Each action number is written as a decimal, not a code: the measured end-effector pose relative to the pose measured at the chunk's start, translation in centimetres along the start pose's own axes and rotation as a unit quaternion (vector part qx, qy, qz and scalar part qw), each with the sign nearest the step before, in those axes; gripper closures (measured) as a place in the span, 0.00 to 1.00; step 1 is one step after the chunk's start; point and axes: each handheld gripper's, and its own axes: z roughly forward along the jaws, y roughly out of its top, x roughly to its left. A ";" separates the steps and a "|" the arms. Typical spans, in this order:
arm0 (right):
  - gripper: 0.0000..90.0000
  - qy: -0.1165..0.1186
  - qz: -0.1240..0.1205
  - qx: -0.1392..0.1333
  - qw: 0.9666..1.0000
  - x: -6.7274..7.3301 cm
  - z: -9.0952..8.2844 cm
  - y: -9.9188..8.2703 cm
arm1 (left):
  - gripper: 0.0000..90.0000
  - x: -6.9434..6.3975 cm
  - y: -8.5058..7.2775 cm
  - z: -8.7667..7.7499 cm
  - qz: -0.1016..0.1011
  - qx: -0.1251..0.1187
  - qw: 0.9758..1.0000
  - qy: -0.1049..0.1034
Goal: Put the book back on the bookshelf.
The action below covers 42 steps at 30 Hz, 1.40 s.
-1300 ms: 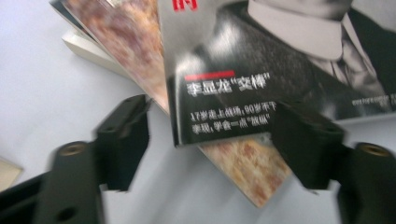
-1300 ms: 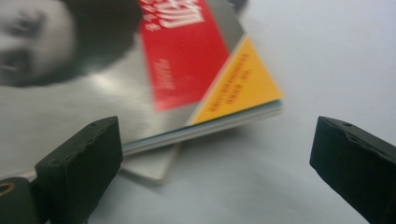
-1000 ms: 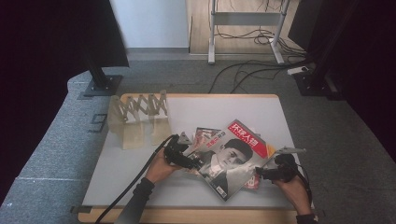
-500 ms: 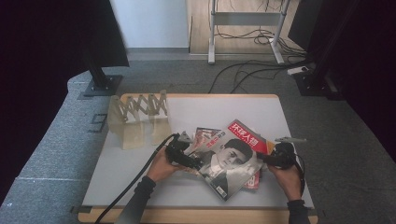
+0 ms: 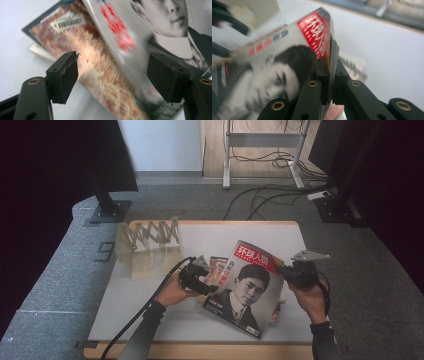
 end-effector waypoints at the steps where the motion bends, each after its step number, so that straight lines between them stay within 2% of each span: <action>1: 0.95 0.006 -0.008 -0.007 1.000 0.3 -0.4 0.5 | 0.30 0.0 0.2 0.1 0.003 -0.004 1.000 -0.008; 4: 0.95 0.024 -0.038 -0.023 0.999 1.6 -1.4 1.8 | 0.34 -0.4 0.6 0.4 0.014 -0.009 0.999 -0.039; 6: 0.95 0.033 -0.053 -0.031 0.998 2.4 -2.0 2.4 | 0.36 -0.7 0.9 0.7 0.023 -0.005 0.998 -0.050; 8: 0.95 0.041 -0.065 -0.034 0.996 3.0 -2.3 2.9 | 0.43 -1.1 1.0 1.2 0.031 -0.002 0.997 -0.070; 11: 0.95 0.055 -0.078 -0.040 0.995 3.5 -2.8 3.4 | 0.45 -1.4 1.0 1.5 0.047 0.004 0.997 -0.064; 14: 0.95 0.062 -0.079 -0.044 0.994 3.6 -3.1 3.7 | 0.55 -1.0 0.9 0.8 0.035 -0.014 0.996 -0.085; 18: 0.95 0.068 -0.082 -0.050 0.993 3.7 -3.4 4.2 | 0.77 -1.3 1.2 -0.6 0.045 -0.049 0.992 -0.109; 20: 0.95 0.065 -0.086 -0.052 0.993 3.8 -3.6 4.5 | 0.83 -1.8 1.6 -1.3 0.050 -0.051 0.993 -0.098; 22: 0.95 0.063 -0.088 -0.058 0.992 3.9 -4.1 5.0 | 0.86 -2.0 1.9 -2.1 0.042 -0.057 0.993 -0.094; 24: 0.95 0.062 -0.089 -0.069 0.992 3.9 -4.7 5.6 | 0.89 -2.0 2.2 -3.2 0.049 -0.064 0.993 -0.088; 26: 0.95 0.060 -0.095 -0.078 0.991 4.0 -5.5 6.3 | 0.90 -2.3 2.7 -4.6 0.059 -0.080 0.993 -0.071; 28: 0.95 0.058 -0.101 -0.092 0.989 4.2 -6.4 7.3 | 0.91 -2.7 3.4 -6.1 0.069 -0.107 0.991 -0.043; 29: 0.94 0.055 -0.103 -0.101 0.988 4.3 -6.8 7.9 | 0.93 -2.9 3.7 -6.8 0.072 -0.122 0.990 -0.019; 31: 0.94 0.044 -0.106 -0.113 0.987 4.6 -7.4 9.0 | 0.96 -3.0 3.9 -8.0 0.080 -0.148 0.986 0.018; 32: 0.94 0.041 -0.108 -0.115 0.987 4.7 -7.6 9.3 | 0.96 -3.0 3.9 -8.3 0.081 -0.152 0.985 0.025; 33: 0.94 0.039 -0.111 -0.112 0.987 4.8 -7.6 9.6 | 0.96 -2.9 3.7 -8.4 0.083 -0.149 0.985 0.031; 37: 0.94 0.026 -0.113 -0.081 0.990 4.5 -6.4 9.0 | 0.96 -2.7 2.4 -7.5 0.090 -0.125 0.988 0.029; 38: 0.94 0.028 -0.110 -0.082 0.990 4.3 -6.1 8.6 | 0.96 -2.7 2.1 -7.4 0.089 -0.129 0.987 0.026; 39: 0.94 0.042 -0.098 -0.095 0.990 4.1 -6.1 8.4 | 0.96 -2.5 2.0 -7.4 0.085 -0.134 0.987 0.016; 40: 0.94 0.047 -0.092 -0.099 0.990 4.0 -6.1 8.3 | 0.96 -2.4 2.1 -7.4 0.085 -0.133 0.987 0.012; 42: 0.94 0.043 -0.097 -0.095 0.990 4.1 -6.2 8.3 | 0.94 -2.6 2.5 -7.3 0.095 -0.125 0.987 0.019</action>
